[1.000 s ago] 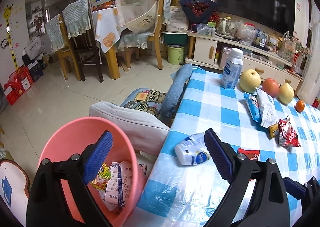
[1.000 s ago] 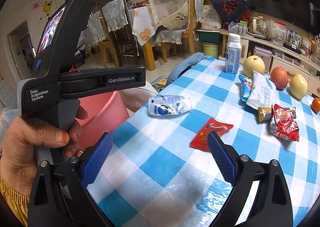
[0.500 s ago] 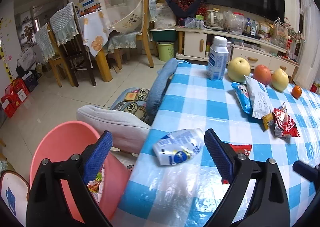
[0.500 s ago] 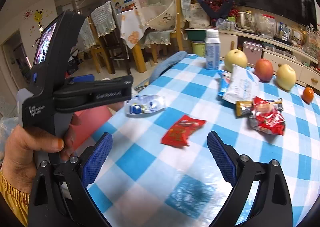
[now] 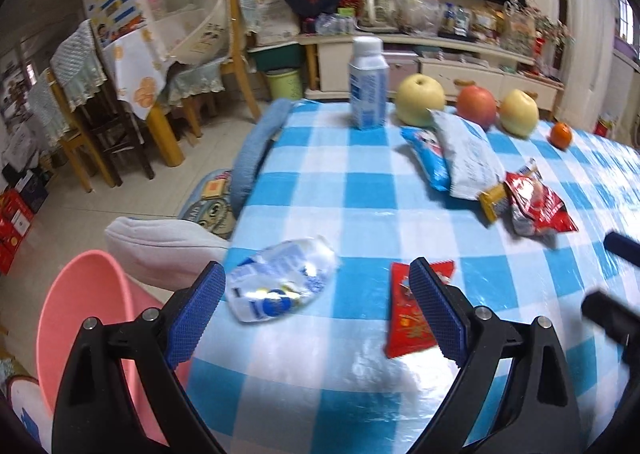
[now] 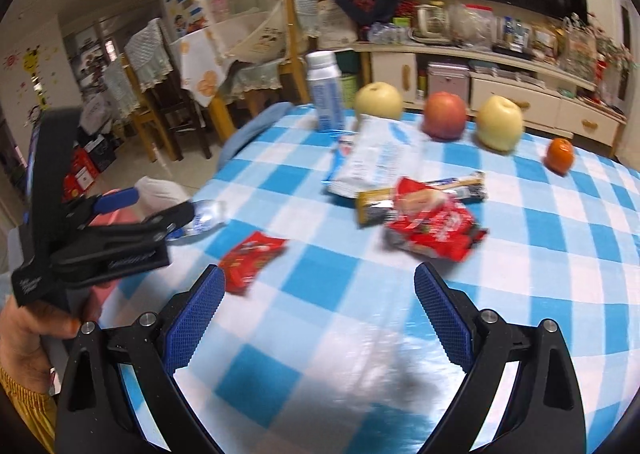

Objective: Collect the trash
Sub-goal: 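Move both tools back over the table toward the remaining trash, then grasp the red Twix milk tea packet with the right tool while the left tool grasps the white wet-wipe pack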

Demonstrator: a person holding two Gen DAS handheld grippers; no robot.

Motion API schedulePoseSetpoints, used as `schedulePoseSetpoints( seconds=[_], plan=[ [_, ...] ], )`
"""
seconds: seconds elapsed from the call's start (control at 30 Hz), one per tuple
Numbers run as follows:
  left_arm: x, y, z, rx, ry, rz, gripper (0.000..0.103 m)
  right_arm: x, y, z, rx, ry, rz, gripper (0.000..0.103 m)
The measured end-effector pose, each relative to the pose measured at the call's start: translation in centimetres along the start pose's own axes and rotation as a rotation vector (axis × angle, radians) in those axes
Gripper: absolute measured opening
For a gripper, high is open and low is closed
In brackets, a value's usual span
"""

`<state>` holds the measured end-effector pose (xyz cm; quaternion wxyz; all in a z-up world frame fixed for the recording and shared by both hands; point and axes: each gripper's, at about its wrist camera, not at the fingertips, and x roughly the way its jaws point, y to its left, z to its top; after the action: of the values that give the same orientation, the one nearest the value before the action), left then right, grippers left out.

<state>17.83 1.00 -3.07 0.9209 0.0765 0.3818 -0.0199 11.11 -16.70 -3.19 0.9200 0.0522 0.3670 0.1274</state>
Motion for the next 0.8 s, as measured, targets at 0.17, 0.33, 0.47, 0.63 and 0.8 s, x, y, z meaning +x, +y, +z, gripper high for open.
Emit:
schedulePoseSetpoints(
  seconds=[0.17, 0.33, 0.47, 0.63, 0.8],
  plan=[
    [0.7, -1.2, -0.4, 0.023, 0.03, -0.047, 0.093, 0.3, -3.2, 0.4, 0.044, 0.01, -0.048, 0.094],
    [1.4, -2.0, -0.5, 0.03, 0.045, -0.061, 0.093, 1.0, -6.4, 0.9, 0.1, 0.012, -0.087, 0.094],
    [1.8, -2.7, -0.4, 0.045, 0.054, -0.067, 0.093, 2.2, -8.3, 1.4, 0.145, 0.021, -0.088, 0.094],
    [2.3, -3.2, -0.2, 0.057, 0.051, -0.055, 0.093, 4.5, -9.5, 2.2, 0.182, 0.044, -0.047, 0.094],
    [2.7, -2.8, 0.1, 0.019, 0.054, -0.049, 0.093, 6.6, -9.7, 3.2, 0.154, 0.056, -0.038, 0.094]
  ],
)
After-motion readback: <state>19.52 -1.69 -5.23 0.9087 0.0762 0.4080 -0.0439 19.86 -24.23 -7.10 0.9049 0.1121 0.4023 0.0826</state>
